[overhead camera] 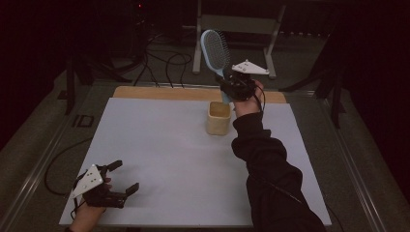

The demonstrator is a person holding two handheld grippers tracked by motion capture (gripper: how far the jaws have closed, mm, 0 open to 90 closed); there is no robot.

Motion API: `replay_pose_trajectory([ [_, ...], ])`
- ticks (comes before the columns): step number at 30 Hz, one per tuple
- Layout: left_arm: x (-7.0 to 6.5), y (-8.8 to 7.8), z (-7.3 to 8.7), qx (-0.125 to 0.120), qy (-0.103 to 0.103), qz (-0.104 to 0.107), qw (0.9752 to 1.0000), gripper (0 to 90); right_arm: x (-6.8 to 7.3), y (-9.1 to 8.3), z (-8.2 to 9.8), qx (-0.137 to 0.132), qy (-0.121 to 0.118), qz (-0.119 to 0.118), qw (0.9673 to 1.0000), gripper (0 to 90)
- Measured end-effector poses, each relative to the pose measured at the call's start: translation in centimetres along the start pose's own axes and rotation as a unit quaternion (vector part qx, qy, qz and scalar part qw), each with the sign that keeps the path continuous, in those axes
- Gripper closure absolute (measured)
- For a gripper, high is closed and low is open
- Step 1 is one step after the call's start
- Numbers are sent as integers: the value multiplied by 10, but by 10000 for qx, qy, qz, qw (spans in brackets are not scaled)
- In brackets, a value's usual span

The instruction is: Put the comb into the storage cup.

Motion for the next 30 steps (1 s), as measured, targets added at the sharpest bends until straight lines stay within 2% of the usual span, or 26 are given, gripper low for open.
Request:
replay_pose_trajectory([
  [2, 0, 0, 0, 6, 5, 6, 10000, 0, -1, 3, -1, -76, -72, 26, 9999, 700],
  [3, 0, 0, 0, 1, 0, 10, 10000, 0, -2, 6, -1, -160, -52, 136, 9998, 700],
  [6, 0, 0, 0, -22, -5, 12, 10000, 0, -4, 11, 2, -261, 99, 128, 9995, 700],
  [9, 0, 0, -1, -36, -12, 17, 10000, 0, -5, 18, 8, -243, 149, 181, 9994, 700],
  [11, 1, 0, -1, -36, -14, 19, 10000, 0, -7, 22, 13, -223, 194, 64, 9995, 700],
  [14, 1, 0, 0, -28, -28, 31, 10000, 0, -9, 27, 20, -177, 276, 21, 9995, 700],
  [22, 0, 0, 0, -23, -13, 46, 10000, 0, -9, 36, 34, -144, 263, -30, 9995, 699],
  [24, 0, 0, 0, -18, -13, 47, 10000, 0, -10, 39, 38, -113, 199, -49, 9997, 699],
  [30, 0, 1, 0, -5, -6, 59, 10000, 0, -13, 44, 51, -92, 278, -158, 9994, 699],
])
Point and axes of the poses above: each handheld gripper's, and its own axes: y roughly forward along the jaws, z roughly out of its underside, x roughly to its left, the point moved 3 cm from there along y, roughly forward along the jaws, and after that the axes turned 1 degree about x, right-handed, at the moved point
